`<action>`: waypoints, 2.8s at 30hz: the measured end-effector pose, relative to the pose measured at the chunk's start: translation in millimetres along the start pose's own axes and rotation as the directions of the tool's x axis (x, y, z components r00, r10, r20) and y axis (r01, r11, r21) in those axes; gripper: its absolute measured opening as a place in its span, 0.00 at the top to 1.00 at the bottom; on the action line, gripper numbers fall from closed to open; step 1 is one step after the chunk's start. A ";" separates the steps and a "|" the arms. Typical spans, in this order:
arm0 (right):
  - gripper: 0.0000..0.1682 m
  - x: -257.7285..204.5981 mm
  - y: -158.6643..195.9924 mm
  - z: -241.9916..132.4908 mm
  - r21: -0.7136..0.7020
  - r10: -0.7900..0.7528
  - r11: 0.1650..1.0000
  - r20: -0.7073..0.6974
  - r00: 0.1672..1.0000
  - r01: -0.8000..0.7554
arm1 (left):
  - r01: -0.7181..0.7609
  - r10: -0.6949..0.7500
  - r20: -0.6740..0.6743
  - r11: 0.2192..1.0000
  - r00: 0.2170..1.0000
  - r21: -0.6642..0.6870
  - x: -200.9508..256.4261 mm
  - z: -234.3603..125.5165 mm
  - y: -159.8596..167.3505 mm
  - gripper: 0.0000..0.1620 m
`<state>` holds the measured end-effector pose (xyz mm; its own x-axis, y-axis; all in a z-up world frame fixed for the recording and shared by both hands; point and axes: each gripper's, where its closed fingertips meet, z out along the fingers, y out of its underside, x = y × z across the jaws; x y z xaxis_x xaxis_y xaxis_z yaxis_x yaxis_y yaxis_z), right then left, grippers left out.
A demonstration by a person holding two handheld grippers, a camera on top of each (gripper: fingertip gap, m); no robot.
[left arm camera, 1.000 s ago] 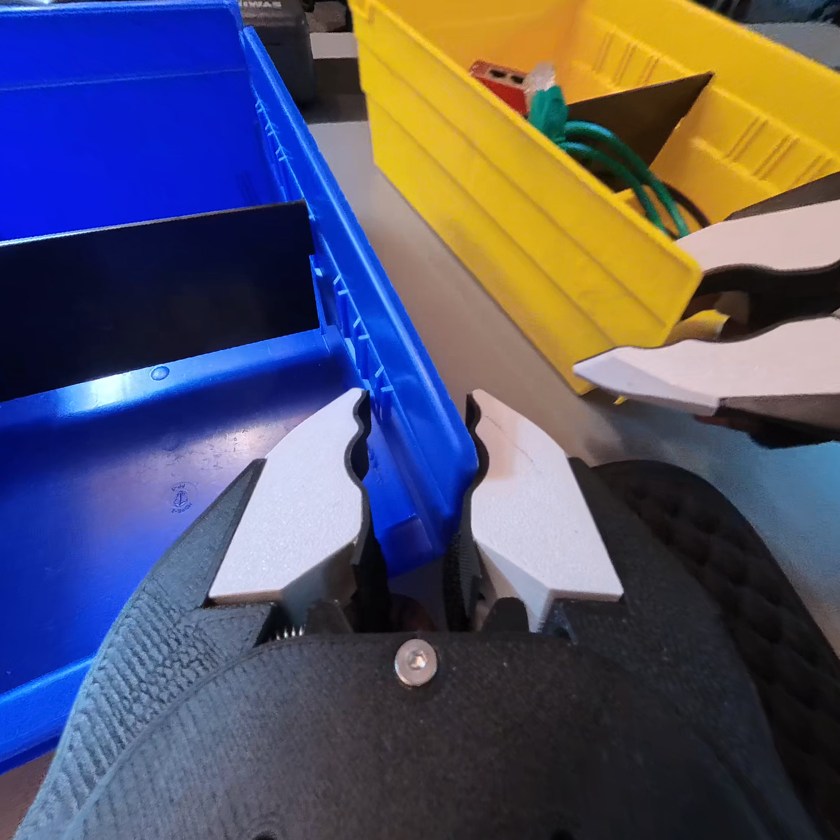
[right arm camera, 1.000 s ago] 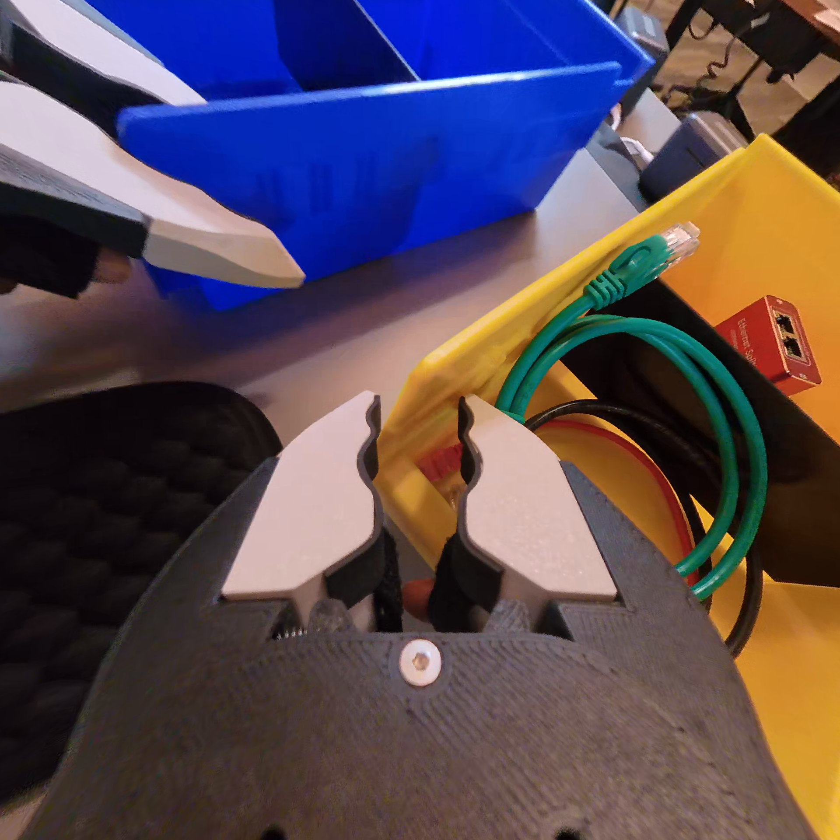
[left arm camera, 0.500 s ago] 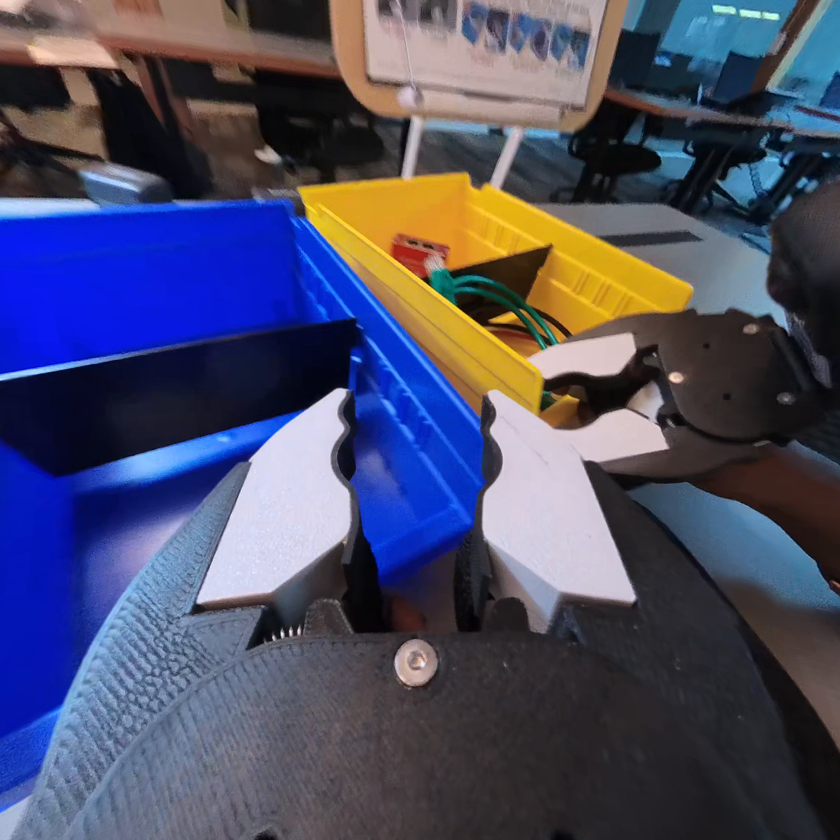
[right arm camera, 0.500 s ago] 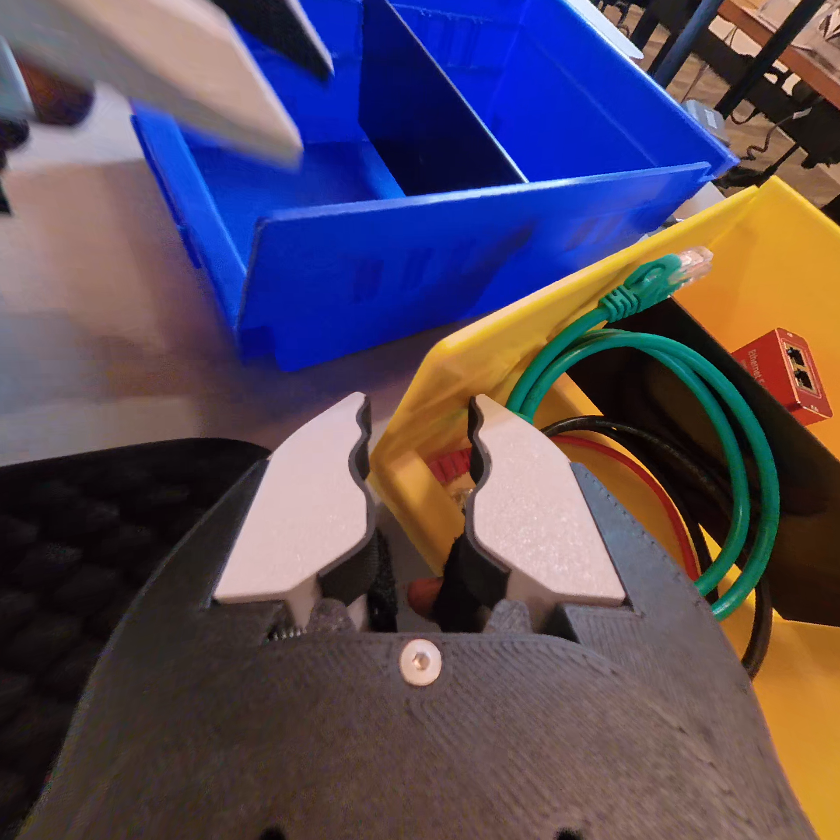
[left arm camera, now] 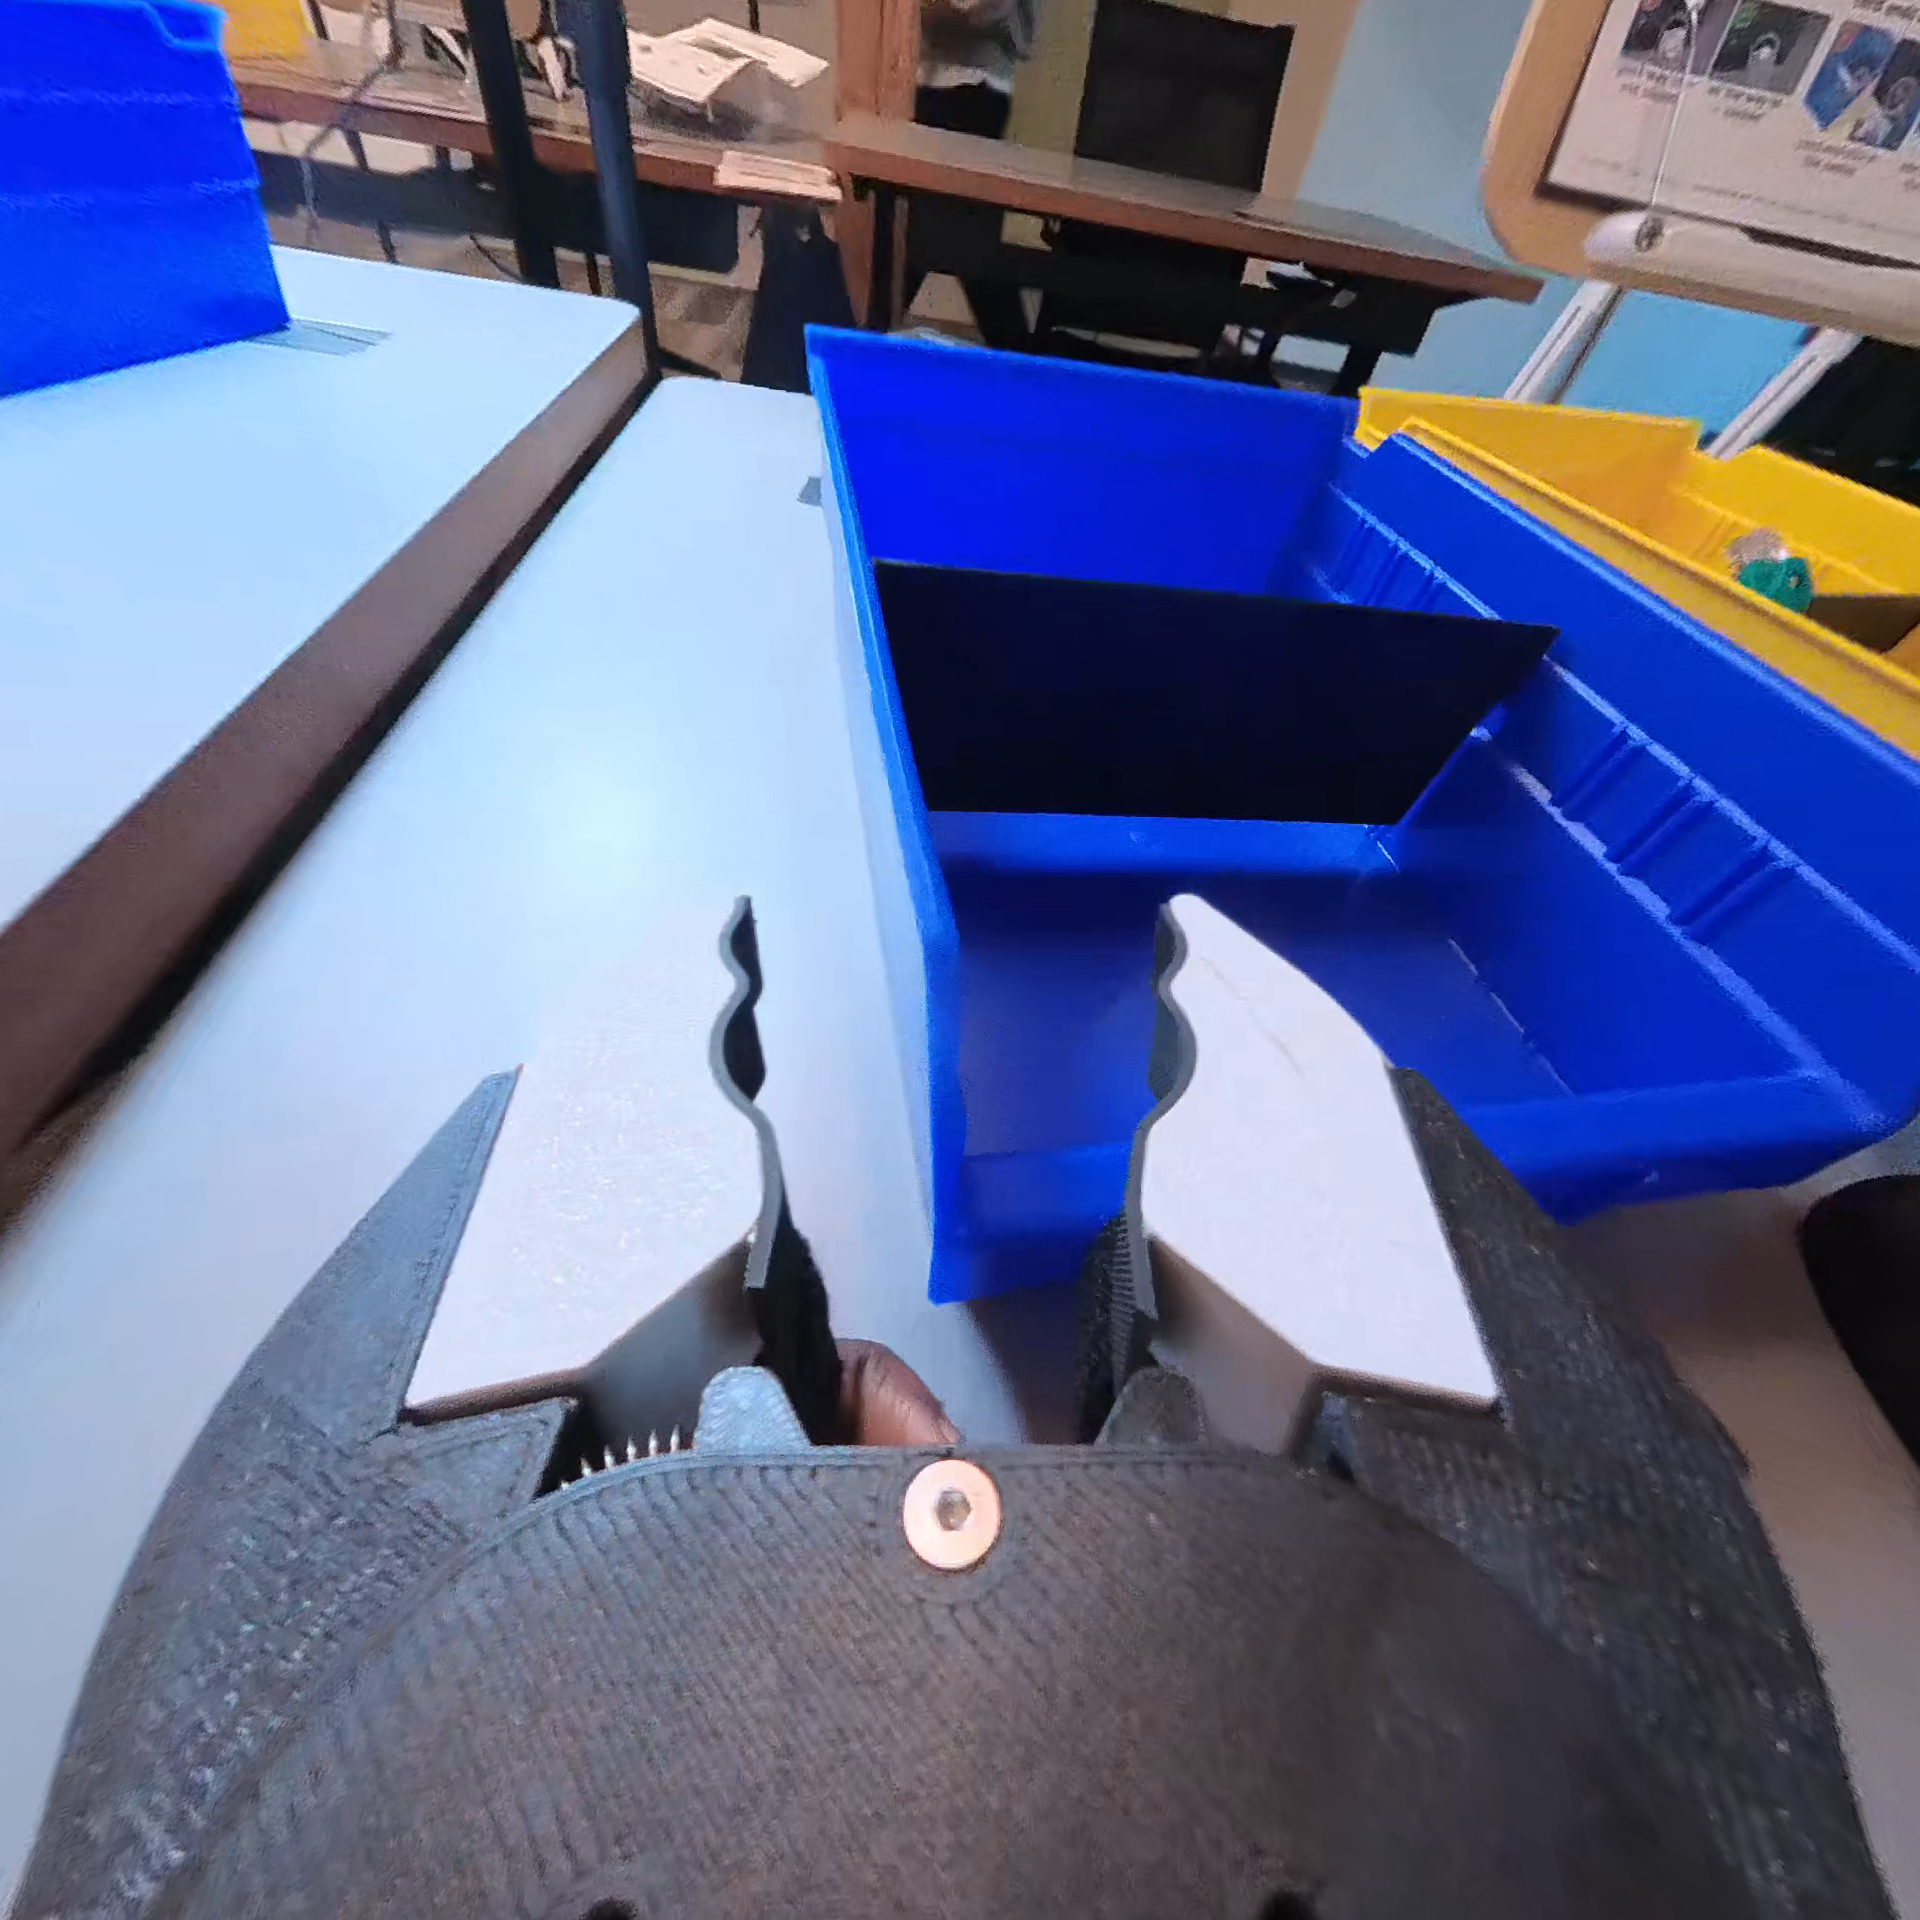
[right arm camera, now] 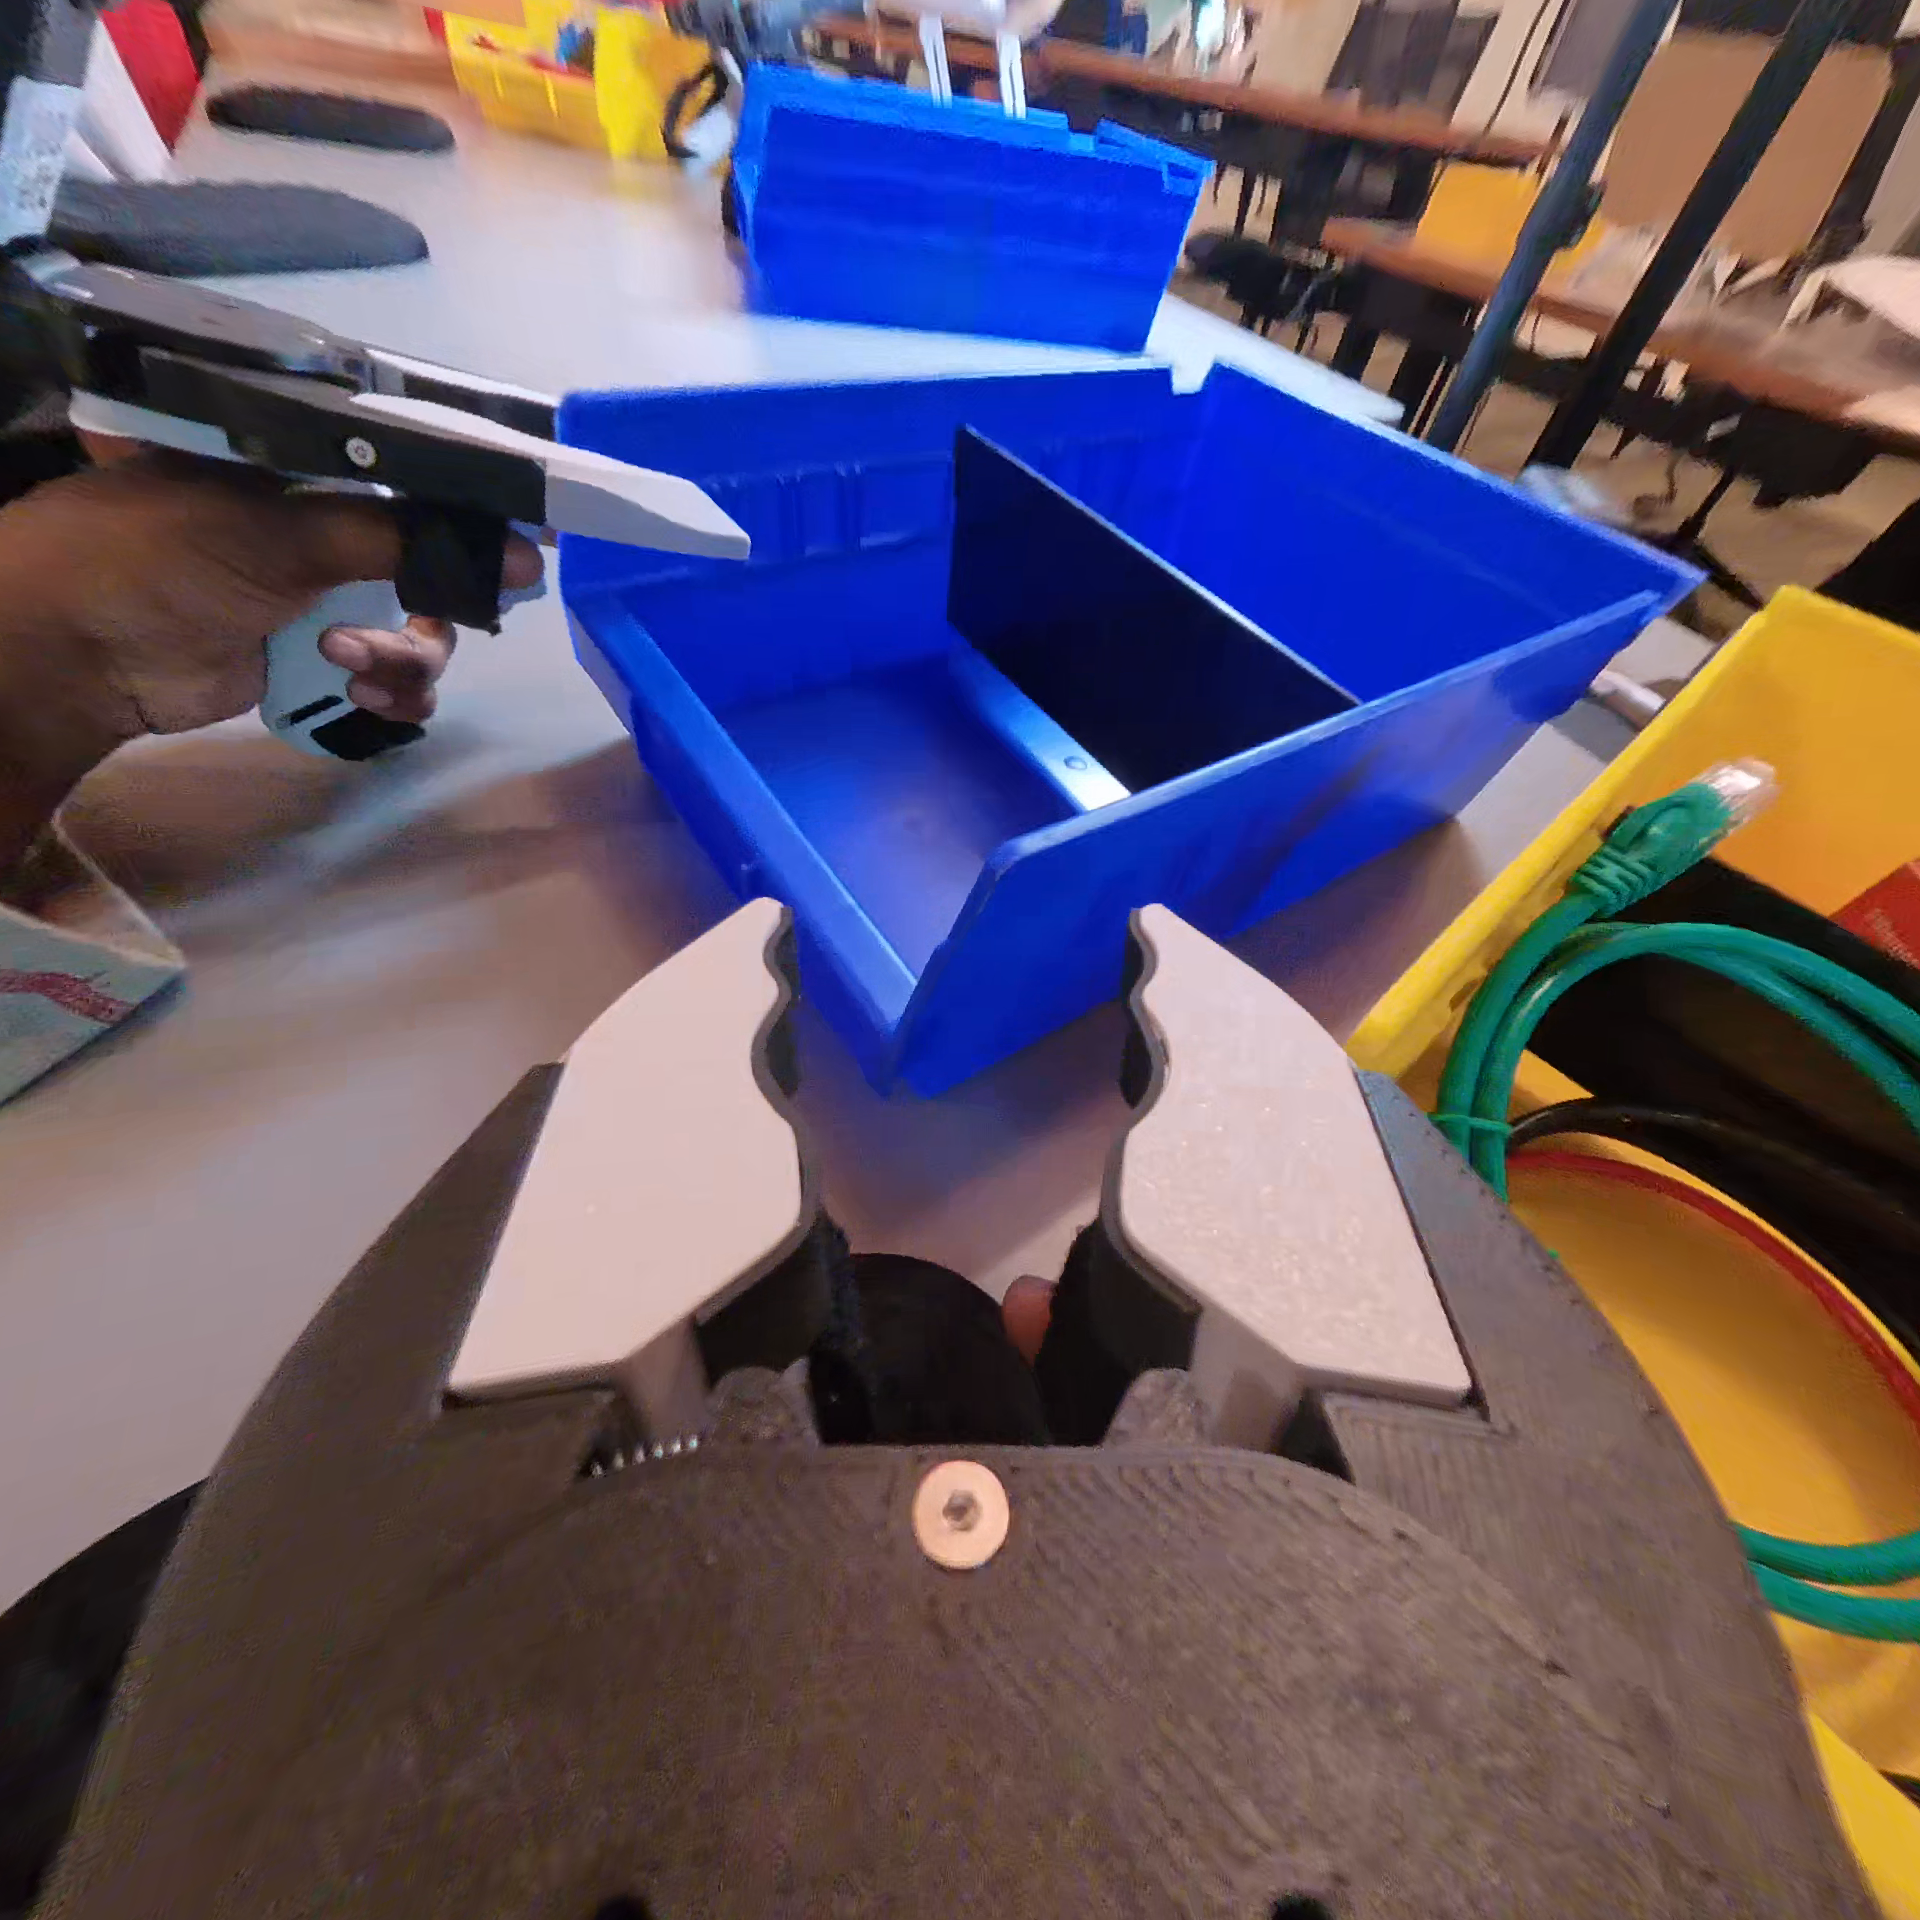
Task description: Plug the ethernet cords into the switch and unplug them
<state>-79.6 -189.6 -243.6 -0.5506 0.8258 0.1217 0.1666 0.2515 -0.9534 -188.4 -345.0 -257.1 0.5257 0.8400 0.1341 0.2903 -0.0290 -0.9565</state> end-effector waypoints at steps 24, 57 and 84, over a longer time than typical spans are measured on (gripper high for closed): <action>0.90 47.4 -91.6 -91.5 0.194 -0.309 0.903 -0.329 0.892 0.384 | -0.323 0.243 0.231 0.840 0.942 0.435 106.2 -81.0 -141.8 0.96; 0.92 238.2 139.9 -430.6 -0.099 -0.060 0.994 -0.853 0.518 -0.047 | -0.267 0.368 -0.522 0.928 0.770 0.261 540.4 116.2 -2.4 0.93; 0.66 208.3 166.8 -318.3 -0.662 -0.371 0.745 -0.309 0.875 0.082 | -0.919 0.691 -0.636 0.387 0.343 -0.076 350.8 92.7 84.7 0.74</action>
<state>93.9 185.0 -289.4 -0.2908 0.7856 0.5461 0.6203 0.5894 -0.5176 -53.5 -2.5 -315.1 0.8897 -0.0764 -0.4500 -0.3102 -0.8244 -0.4734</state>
